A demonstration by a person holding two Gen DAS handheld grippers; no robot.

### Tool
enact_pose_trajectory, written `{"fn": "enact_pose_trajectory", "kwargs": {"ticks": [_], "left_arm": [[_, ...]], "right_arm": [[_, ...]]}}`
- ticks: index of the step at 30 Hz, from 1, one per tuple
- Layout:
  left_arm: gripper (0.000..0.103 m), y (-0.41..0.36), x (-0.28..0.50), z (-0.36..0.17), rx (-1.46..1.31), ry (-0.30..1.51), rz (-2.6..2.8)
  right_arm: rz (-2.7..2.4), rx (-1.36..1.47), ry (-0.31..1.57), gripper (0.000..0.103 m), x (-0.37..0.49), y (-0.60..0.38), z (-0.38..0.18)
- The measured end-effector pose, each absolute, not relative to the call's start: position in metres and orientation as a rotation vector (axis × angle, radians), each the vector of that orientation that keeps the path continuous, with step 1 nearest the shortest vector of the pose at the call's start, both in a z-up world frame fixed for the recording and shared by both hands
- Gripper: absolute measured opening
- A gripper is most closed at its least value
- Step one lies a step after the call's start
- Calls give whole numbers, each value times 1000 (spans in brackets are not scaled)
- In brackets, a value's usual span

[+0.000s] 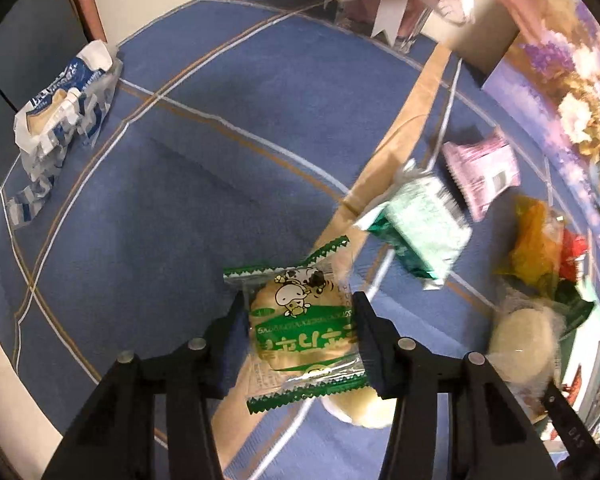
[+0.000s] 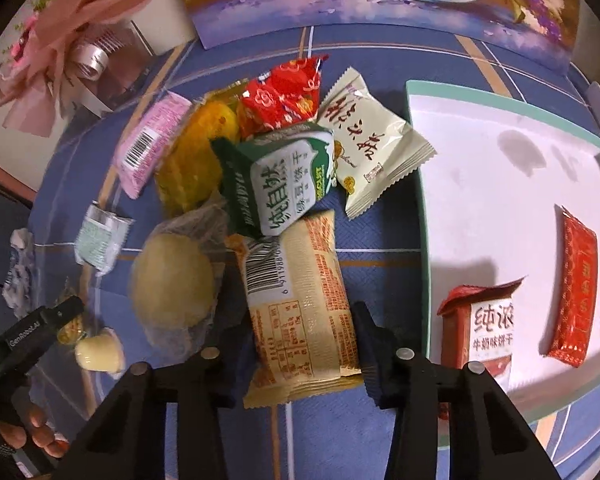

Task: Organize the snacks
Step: 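Grasp the green-wrapped cake with the left tool while the right tool grasps the bread pack, then carry both snacks over the tray and open both tools to release them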

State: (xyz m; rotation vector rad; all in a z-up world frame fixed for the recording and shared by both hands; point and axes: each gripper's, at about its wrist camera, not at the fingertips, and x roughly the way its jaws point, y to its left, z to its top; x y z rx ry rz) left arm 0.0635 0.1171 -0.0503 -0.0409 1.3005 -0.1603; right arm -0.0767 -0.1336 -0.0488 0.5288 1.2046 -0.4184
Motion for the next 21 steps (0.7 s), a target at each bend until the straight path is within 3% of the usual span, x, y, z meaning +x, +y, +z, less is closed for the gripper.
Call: {"fn": "enact_pose_trajectory", "kwargs": {"ticks": [14,21], "left_arm": [[51,65,20,52,-79,1173,-318],[51,6,-5,76,-45,1142,-415]], "right_arm": [[-354,653,1039,44,-117,-151,7],[-413,652,975,44,-140,-172,27]]}}
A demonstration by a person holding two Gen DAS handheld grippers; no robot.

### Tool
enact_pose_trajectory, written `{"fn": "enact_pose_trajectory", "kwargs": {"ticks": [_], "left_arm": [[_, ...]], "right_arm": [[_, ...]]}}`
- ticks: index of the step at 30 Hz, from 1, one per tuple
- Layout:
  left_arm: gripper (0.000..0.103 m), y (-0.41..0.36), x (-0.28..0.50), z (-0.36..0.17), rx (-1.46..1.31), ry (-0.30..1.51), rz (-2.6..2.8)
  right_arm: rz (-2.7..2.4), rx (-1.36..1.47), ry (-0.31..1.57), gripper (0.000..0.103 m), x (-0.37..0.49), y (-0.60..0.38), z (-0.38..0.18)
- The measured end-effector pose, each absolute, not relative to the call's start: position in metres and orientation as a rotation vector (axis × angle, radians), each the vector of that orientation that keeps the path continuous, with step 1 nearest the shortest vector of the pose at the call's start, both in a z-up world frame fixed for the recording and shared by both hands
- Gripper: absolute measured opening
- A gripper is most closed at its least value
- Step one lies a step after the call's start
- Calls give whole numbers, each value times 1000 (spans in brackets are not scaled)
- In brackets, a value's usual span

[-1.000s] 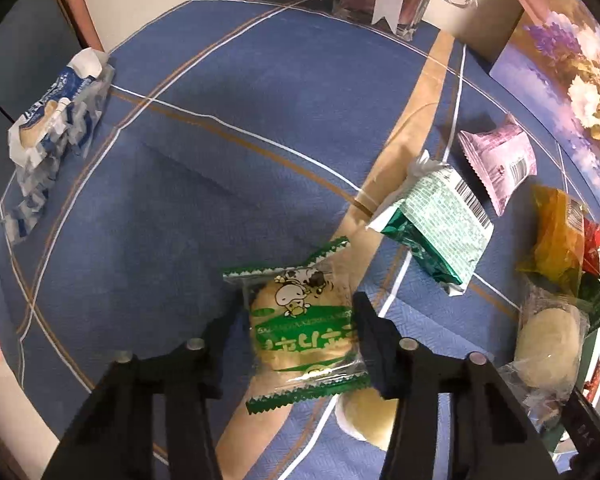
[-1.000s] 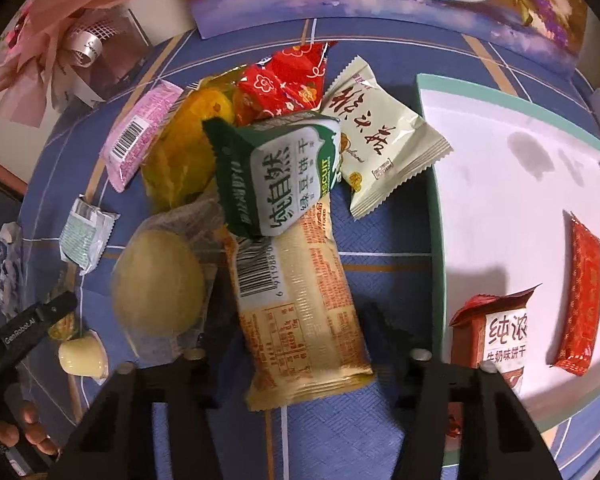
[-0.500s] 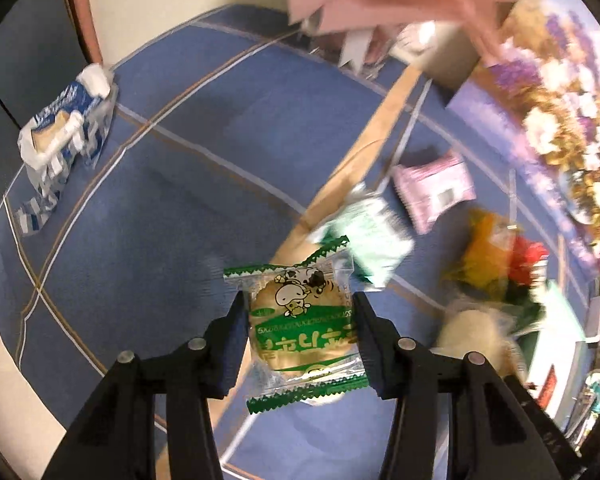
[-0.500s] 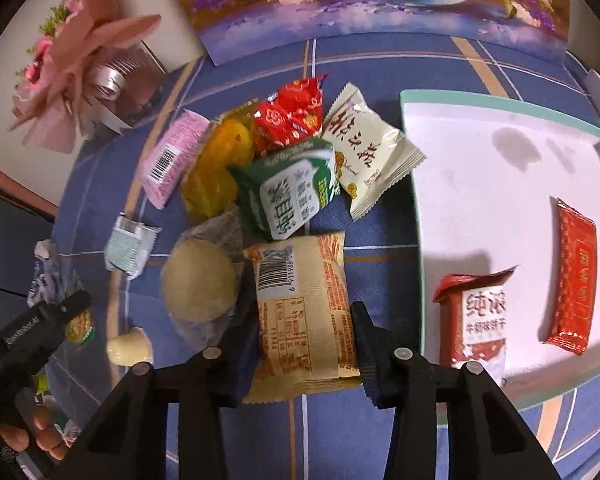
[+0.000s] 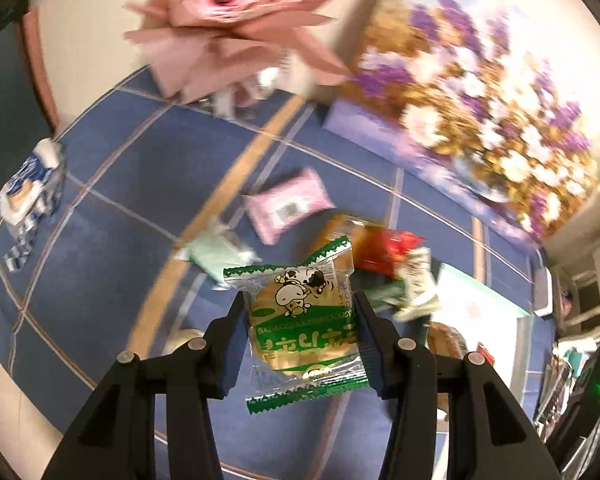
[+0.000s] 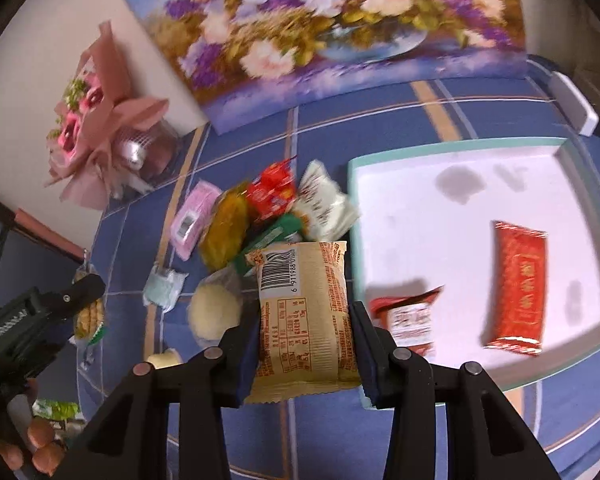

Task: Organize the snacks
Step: 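Carry both snacks over the tray and open both tools to release them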

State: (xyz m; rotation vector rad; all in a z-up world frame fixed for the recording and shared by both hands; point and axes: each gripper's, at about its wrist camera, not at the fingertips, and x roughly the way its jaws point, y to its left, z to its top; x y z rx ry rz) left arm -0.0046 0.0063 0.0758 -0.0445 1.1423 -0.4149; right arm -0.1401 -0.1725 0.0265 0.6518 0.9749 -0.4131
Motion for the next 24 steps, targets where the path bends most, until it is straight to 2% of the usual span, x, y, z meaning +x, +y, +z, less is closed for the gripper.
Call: {"fn": "enact_pose_trajectory", "kwargs": {"ticks": [12,24], "left_arm": [[52,-115,-64,70,94,1140,-604],[52,-209,-93,26,252,1189,-668]], "right_arm": [[-666,719,931,44,-202,-256,29],[-795,800,913,44,-227,-311,17]]}}
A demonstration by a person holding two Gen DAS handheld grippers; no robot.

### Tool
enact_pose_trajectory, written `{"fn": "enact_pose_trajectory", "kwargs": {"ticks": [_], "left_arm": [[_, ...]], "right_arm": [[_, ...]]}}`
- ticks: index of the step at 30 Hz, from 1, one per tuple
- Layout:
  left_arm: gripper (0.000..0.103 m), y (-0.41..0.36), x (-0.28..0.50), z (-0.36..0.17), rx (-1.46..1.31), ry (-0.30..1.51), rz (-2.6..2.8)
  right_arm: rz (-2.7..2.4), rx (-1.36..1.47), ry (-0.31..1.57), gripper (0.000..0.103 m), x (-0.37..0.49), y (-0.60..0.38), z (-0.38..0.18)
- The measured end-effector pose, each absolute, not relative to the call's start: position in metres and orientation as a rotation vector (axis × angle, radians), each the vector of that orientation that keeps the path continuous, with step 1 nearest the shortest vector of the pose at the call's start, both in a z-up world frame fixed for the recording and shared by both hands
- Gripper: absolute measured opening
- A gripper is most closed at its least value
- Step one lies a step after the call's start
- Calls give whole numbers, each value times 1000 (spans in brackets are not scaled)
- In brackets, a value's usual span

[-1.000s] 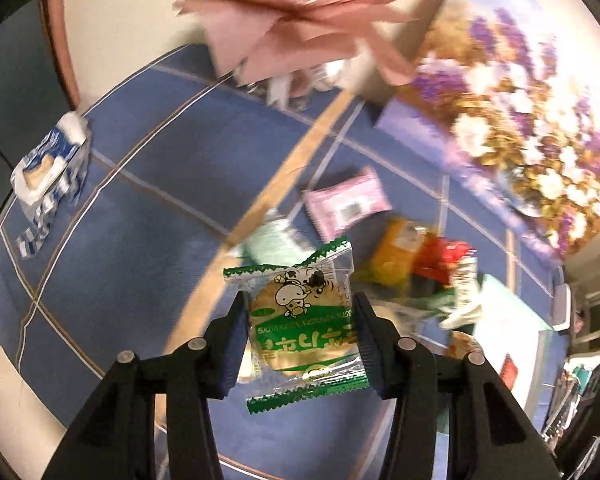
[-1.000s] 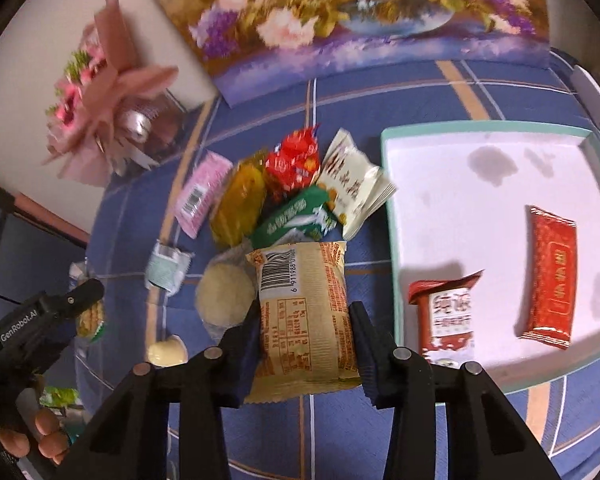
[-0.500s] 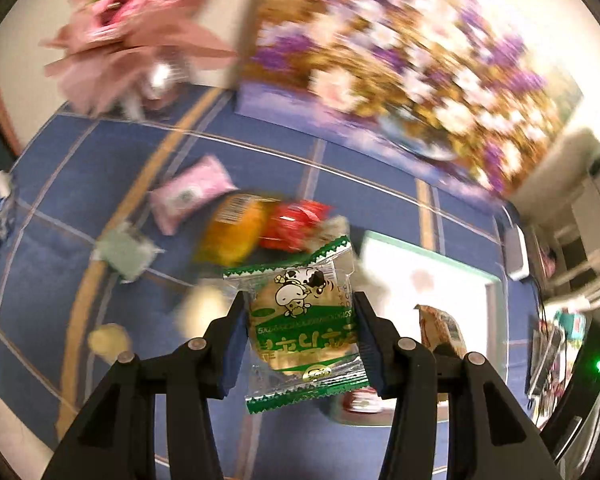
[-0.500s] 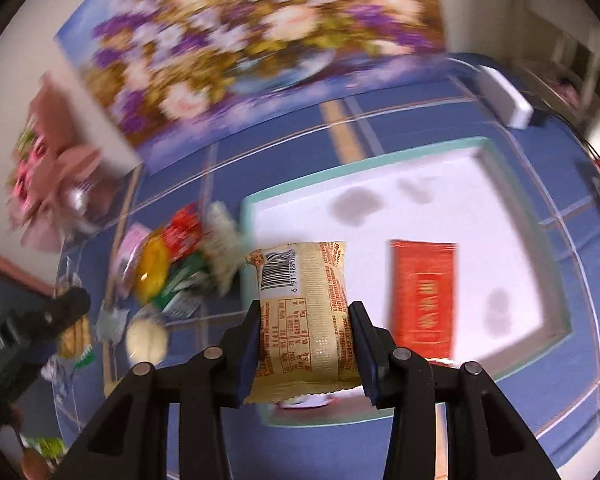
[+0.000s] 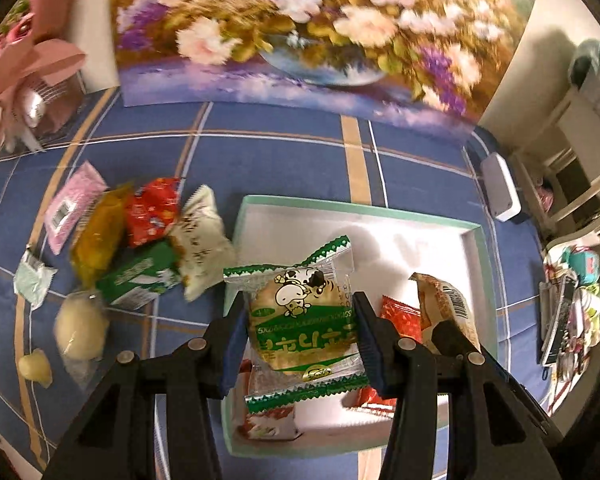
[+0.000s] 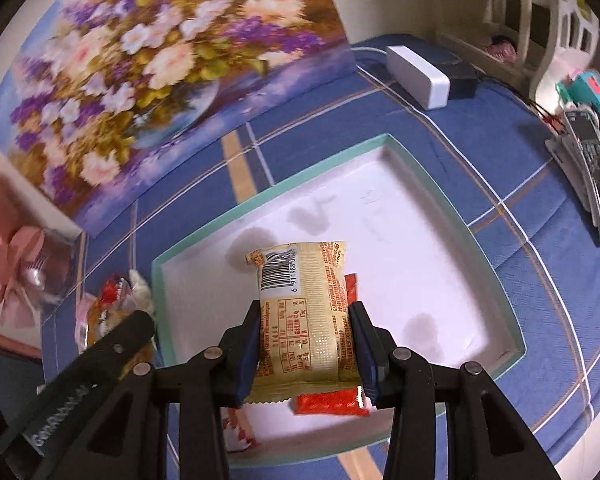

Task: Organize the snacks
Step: 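Carry both snacks over the tray and open both tools to release them, then move the left tool to the round cream cake while the right tool approaches the plastic-wrapped bun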

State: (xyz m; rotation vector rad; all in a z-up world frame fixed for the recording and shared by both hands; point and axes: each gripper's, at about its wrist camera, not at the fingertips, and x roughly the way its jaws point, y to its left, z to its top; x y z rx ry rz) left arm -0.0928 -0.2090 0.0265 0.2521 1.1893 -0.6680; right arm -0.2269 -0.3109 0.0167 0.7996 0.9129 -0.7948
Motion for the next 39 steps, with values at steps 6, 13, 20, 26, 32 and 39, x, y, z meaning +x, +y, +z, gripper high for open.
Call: {"fn": "enact_pose_trajectory", "kwargs": {"ticks": [6,13,20,26,32,39], "left_arm": [[52,-236,-93,8,294,1201,-657],[52,-251,-92,-7,302,1216,-647],[69,-241,-91,-4,268,1216,-641],[84,-217,-86,6,240,1186,-588],[93,-185,-74,20,244,1105,-477],[94,-136,-49,28,218,1046,-316]], "right_arm": [[-853,841,929,44,-237,-331,1],[-876,877,922,44,-247,-341,-6],[-864,865,928,45,-243,-339,-4],[-891,824,929,83,-242,-335,4],[-871,776,935,103,-236,-328,11],[-853,714,928,103,-229,-313,22]]}}
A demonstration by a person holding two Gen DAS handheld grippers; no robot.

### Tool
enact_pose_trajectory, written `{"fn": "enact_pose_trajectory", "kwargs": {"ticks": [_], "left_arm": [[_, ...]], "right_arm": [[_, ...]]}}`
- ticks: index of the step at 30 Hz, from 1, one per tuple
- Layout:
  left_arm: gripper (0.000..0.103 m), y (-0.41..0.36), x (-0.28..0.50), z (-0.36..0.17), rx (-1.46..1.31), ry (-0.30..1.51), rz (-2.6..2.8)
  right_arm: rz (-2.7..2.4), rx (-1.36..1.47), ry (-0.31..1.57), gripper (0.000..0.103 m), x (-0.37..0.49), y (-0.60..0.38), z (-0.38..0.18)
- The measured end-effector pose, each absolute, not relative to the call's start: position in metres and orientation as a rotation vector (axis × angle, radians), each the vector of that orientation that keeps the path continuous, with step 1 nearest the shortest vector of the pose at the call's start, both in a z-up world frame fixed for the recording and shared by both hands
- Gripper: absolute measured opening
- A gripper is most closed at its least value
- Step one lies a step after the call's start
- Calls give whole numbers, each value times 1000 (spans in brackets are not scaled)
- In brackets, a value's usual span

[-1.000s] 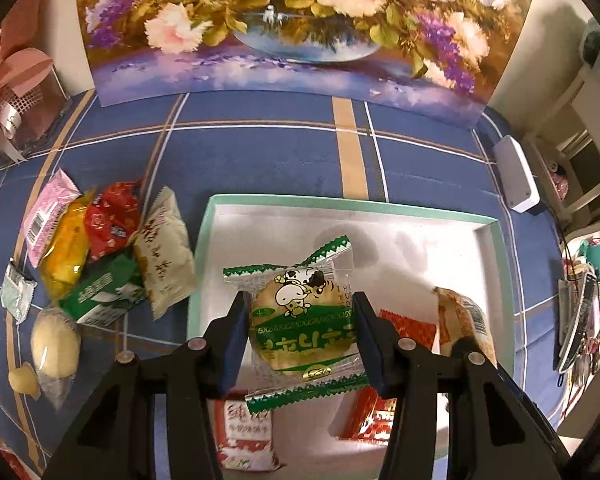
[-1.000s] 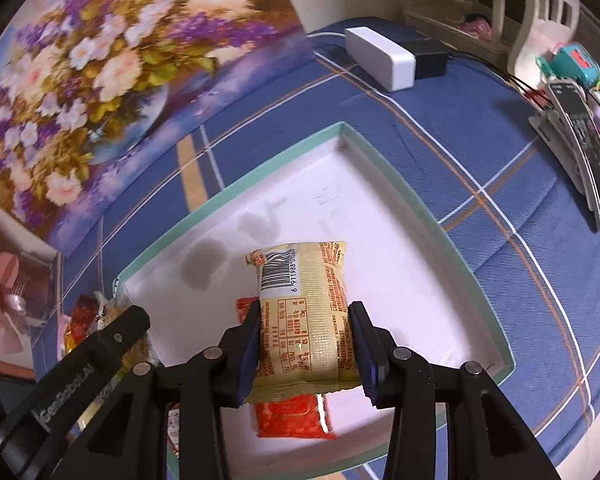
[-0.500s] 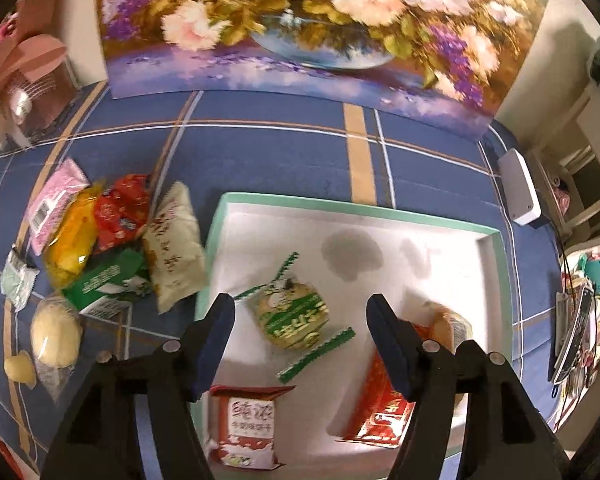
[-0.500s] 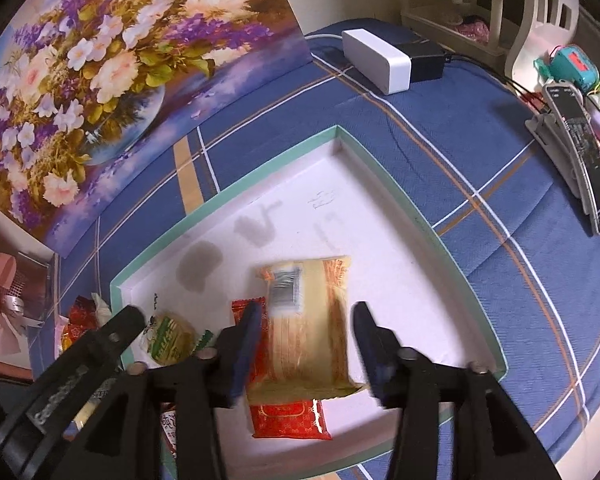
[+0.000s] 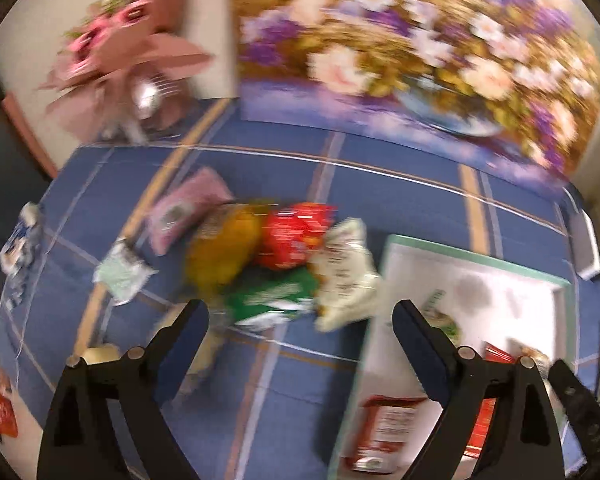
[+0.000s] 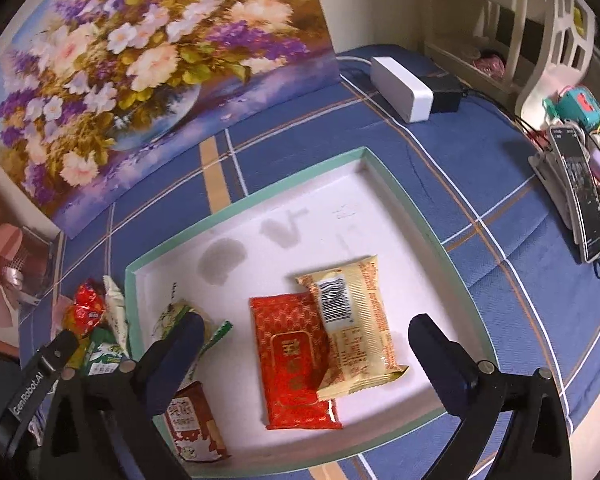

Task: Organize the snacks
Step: 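Move the left tool to the round cream cake while the right tool approaches the plastic-wrapped bun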

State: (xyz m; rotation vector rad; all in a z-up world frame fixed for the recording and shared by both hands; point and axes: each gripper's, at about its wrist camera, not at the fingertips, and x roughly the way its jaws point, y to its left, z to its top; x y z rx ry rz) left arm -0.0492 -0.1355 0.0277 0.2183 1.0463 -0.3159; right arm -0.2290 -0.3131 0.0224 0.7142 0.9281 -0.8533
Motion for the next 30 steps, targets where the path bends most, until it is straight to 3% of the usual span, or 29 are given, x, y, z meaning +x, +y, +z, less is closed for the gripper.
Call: {"fn": "enact_pose_trajectory", "kwargs": {"ticks": [4,14,30], "left_arm": [[103,-99,-38,27,187,1038,-224],[103,-28,-35,27,93,1077,-149],[103,16,-50,26,82,1100,-180]], "right_arm": [[-822,676,904,103,-224,-300,32],[-737,675,894,103,-215,-260,39],[-648,562,984,103,-199,-188,30]]}}
